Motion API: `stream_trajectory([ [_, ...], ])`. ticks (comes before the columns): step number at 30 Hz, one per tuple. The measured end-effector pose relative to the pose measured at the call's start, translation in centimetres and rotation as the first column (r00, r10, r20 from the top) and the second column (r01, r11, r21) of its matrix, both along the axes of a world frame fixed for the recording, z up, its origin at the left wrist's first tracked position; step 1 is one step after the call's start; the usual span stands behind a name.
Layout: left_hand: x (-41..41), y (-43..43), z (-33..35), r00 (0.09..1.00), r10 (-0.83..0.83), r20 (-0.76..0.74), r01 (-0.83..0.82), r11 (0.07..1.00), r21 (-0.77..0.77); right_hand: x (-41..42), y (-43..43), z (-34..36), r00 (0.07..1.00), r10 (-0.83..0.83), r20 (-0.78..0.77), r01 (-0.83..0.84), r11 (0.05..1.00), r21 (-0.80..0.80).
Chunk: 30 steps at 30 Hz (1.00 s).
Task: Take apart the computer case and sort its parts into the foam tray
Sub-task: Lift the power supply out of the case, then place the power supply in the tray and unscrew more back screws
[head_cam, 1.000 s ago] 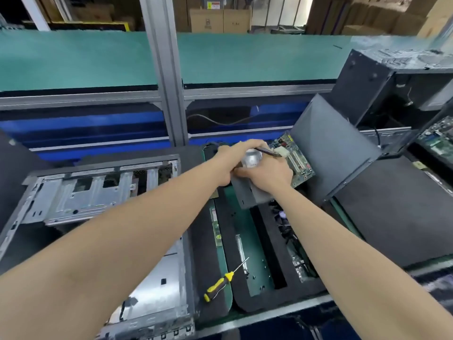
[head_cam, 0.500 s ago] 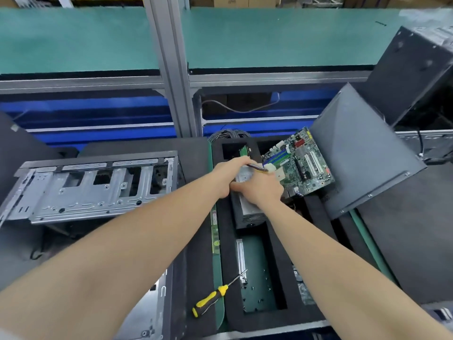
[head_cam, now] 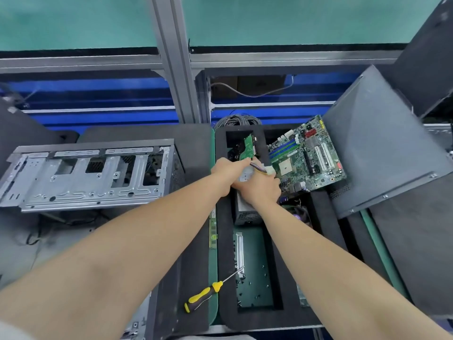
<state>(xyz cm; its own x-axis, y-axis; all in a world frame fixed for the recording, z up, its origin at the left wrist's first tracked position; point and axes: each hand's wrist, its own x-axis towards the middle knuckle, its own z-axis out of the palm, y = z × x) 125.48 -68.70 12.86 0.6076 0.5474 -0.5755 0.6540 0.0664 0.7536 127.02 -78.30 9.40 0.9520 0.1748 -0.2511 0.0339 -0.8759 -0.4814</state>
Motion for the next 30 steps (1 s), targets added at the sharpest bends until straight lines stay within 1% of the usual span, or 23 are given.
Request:
stream_trajectory([
  [4,-0.6,0.1,0.4,0.999,-0.049,-0.016,0.050,0.994,0.098,-0.4,-0.4,-0.4,0.999,-0.005,0.035,0.005,1.000,0.012],
  [7,-1.3,0.3,1.2,0.994,-0.101,-0.028,0.103,0.992,0.071,-0.8,-0.8,-0.1,0.999,0.018,0.031,-0.019,1.000,0.014],
  [11,-3.0,0.0,2.6,0.984,-0.147,-0.098,0.160,0.977,0.141,-1.9,-1.3,0.8,0.999,0.032,0.019,-0.033,0.997,0.076],
  [13,-4.0,-0.3,3.3,0.977,-0.197,-0.086,0.207,0.971,0.118,-2.8,-1.6,1.3,0.999,0.031,0.030,-0.033,0.997,0.073],
  [16,-6.4,-0.7,4.3,0.947,-0.314,-0.073,0.320,0.942,0.104,-4.4,-1.9,2.3,0.998,0.047,0.049,-0.048,0.998,0.030],
  [19,-9.3,-1.1,5.0,0.906,-0.416,-0.075,0.423,0.895,0.139,-6.7,-2.2,3.2,0.994,0.053,0.099,-0.052,0.999,-0.008],
  [23,-13.4,-1.8,6.1,0.875,-0.476,-0.094,0.482,0.875,0.056,-10.3,-2.4,4.5,0.991,0.082,0.108,-0.078,0.996,-0.036],
  [25,-15.0,-2.1,6.0,0.862,-0.490,-0.129,0.498,0.867,0.027,-12.3,-2.7,4.9,0.991,0.081,0.108,-0.076,0.996,-0.055],
  [27,-16.9,-2.5,6.3,0.864,-0.487,-0.130,0.491,0.871,0.000,-14.3,-3.0,5.2,0.993,0.060,0.102,-0.058,0.998,-0.023],
  [29,-18.4,-3.0,6.6,0.823,-0.543,-0.167,0.549,0.836,-0.011,-16.3,-3.5,5.2,0.999,0.004,0.036,-0.006,0.998,0.059],
  [30,-19.1,-3.3,6.7,0.788,-0.583,-0.198,0.597,0.802,0.014,-17.2,-3.8,5.1,1.000,-0.014,0.000,0.014,0.997,0.081],
])
